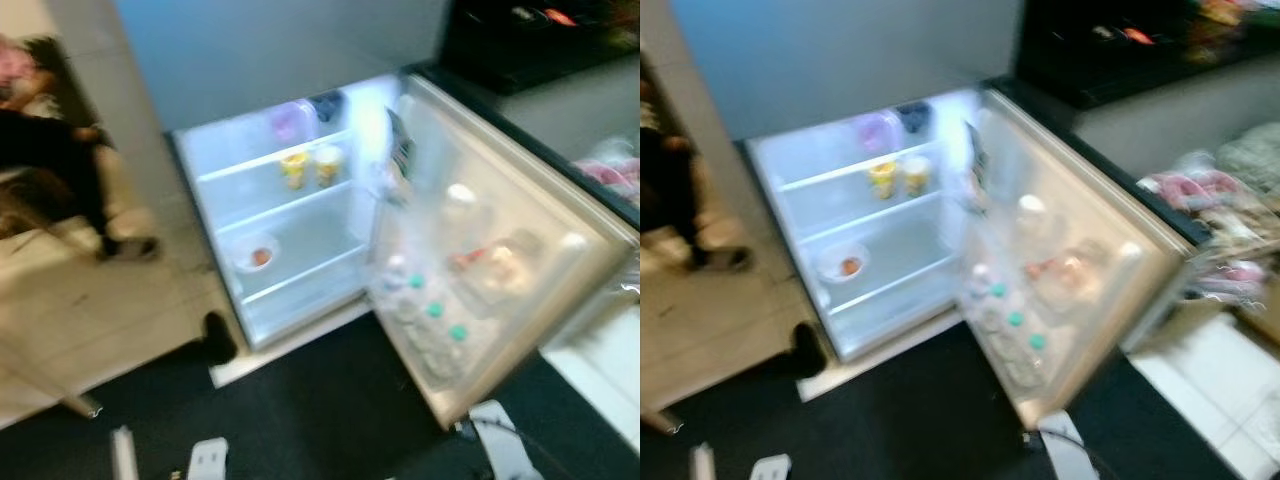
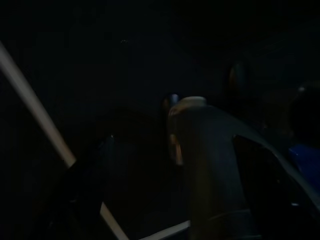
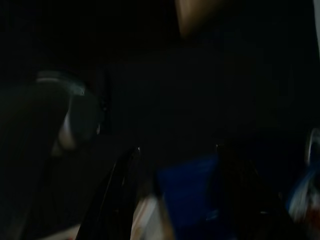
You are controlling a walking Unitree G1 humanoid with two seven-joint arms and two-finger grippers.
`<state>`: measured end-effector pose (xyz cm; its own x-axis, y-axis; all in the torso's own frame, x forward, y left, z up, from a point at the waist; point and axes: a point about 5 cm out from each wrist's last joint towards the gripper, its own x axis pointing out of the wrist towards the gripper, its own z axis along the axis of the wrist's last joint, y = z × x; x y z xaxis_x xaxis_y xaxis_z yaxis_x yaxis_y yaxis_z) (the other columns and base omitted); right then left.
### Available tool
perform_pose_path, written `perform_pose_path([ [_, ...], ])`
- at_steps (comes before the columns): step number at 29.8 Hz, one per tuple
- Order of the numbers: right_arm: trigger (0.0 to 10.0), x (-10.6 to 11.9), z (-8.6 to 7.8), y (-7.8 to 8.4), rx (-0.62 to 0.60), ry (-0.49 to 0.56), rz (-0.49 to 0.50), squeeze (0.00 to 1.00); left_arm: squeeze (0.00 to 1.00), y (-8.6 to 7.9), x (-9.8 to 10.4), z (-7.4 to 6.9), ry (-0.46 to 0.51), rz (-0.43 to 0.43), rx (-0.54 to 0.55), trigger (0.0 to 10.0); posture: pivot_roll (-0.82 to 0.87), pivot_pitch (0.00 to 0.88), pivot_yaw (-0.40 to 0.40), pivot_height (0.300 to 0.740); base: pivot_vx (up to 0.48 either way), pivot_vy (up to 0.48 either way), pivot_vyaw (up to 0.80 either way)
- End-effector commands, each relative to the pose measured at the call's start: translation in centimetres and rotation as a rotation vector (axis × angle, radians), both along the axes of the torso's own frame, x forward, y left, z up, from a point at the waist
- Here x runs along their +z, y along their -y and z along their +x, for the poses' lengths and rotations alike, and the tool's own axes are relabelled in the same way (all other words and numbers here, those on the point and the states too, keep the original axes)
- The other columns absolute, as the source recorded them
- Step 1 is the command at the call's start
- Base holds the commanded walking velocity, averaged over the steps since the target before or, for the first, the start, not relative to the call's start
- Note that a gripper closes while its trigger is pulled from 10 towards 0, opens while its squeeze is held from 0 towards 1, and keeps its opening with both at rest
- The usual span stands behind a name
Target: Restocking fridge
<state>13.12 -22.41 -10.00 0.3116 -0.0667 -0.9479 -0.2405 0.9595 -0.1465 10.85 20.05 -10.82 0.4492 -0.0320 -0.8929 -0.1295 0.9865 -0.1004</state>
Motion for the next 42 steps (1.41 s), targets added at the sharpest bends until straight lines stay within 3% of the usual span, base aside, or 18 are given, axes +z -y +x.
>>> perform_pose_path([
  [1, 10.0, 0.5, 1.7, -0.5, 0.028, 0.051, 0.006, 0.0, 0.0, -0.6, -0.1, -0.6, -0.022, 0.023, -0.018, 10.0, -0.02, 0.0, 0.014, 0.74, 0.0, 0.0, 0.0],
  [13, 10.0, 0.5, 2.0, -0.9, 0.019, 0.06, 0.013, 0.0, 0.0, -1.0, -0.1, -0.8, -0.043, 0.041, 0.0, 10.0, -0.02, 0.0, 0.015, 0.74, 0.0, -0.204, 0.0],
  [19, 10.0, 0.3, 1.3, -0.7, 0.024, 0.039, 0.001, 0.0, 0.0, -0.8, -0.2, -1.2, -0.053, 0.043, -0.01, 10.0, -0.02, 0.0, 0.018, 0.74, 0.0, 0.0, 0.0],
  [31, 10.0, 0.3, 1.2, -0.4, 0.036, 0.018, -0.024, 0.0, 0.0, -0.9, 0.0, -0.2, -0.032, 0.04, -0.021, 10.0, -0.01, 0.0, 0.014, 0.74, 0.0, 0.0, 0.0],
  [42, 10.0, 0.0, 0.4, -0.4, 0.058, -0.018, -0.045, 0.0, 0.0, -0.8, -0.1, -0.5, -0.038, 0.042, -0.03, 10.0, 0.0, 0.0, 0.01, 0.74, 0.0, 0.0, 0.0],
])
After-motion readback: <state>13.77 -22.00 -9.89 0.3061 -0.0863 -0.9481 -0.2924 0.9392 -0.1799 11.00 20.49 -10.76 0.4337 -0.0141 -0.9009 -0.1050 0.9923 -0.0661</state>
